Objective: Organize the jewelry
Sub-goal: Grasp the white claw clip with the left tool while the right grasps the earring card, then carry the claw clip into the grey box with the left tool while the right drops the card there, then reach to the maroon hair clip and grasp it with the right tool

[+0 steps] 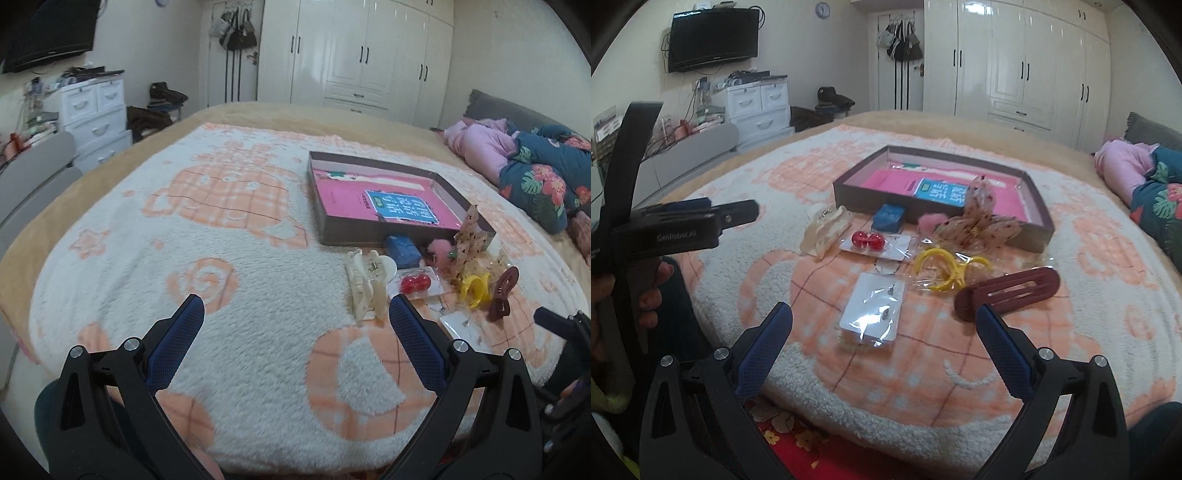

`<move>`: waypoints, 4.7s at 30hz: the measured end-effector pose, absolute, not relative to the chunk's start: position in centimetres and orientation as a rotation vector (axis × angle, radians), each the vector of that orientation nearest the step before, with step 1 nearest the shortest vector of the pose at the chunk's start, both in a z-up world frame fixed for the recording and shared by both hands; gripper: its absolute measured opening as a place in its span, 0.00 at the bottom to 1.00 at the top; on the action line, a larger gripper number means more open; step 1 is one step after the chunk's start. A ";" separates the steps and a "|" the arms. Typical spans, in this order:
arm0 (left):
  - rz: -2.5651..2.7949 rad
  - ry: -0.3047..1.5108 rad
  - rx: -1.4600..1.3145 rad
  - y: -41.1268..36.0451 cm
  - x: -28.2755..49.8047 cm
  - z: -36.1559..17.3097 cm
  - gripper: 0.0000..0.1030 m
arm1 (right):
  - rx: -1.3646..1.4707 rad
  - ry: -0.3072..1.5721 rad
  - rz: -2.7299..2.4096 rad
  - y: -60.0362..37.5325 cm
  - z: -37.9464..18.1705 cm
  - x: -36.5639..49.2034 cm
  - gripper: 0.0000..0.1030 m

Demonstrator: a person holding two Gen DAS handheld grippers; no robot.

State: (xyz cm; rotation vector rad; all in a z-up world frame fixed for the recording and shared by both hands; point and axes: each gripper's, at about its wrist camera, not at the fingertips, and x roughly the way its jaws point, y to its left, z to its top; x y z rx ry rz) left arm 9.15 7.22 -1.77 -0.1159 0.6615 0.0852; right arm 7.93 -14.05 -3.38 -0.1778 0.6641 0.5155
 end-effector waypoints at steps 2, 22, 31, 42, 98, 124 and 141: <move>0.060 0.657 -0.116 7.0 10.0 -1.8 0.89 | -0.182 0.684 0.516 -13.8 -3.9 8.5 0.91; -0.081 0.797 -0.146 4.5 16.8 -4.7 0.59 | -0.162 0.784 0.541 -12.8 -7.1 11.4 0.38; -0.118 0.781 -0.165 4.6 16.6 -4.2 0.15 | -0.150 0.719 0.616 -13.8 -5.2 10.3 0.37; -0.115 0.671 -0.149 3.4 17.7 -0.1 0.15 | -0.064 0.624 0.560 -17.1 -1.3 13.1 0.37; -0.024 0.697 -0.128 0.8 26.8 -1.8 0.37 | 0.030 0.741 0.329 -21.7 -3.2 30.6 0.66; -0.050 0.581 -0.140 1.2 20.0 1.3 0.83 | -0.016 0.530 0.337 -21.7 1.7 21.7 0.91; -0.054 0.579 -0.127 2.0 17.0 1.2 0.86 | -0.055 0.576 0.370 -22.5 0.3 16.7 0.92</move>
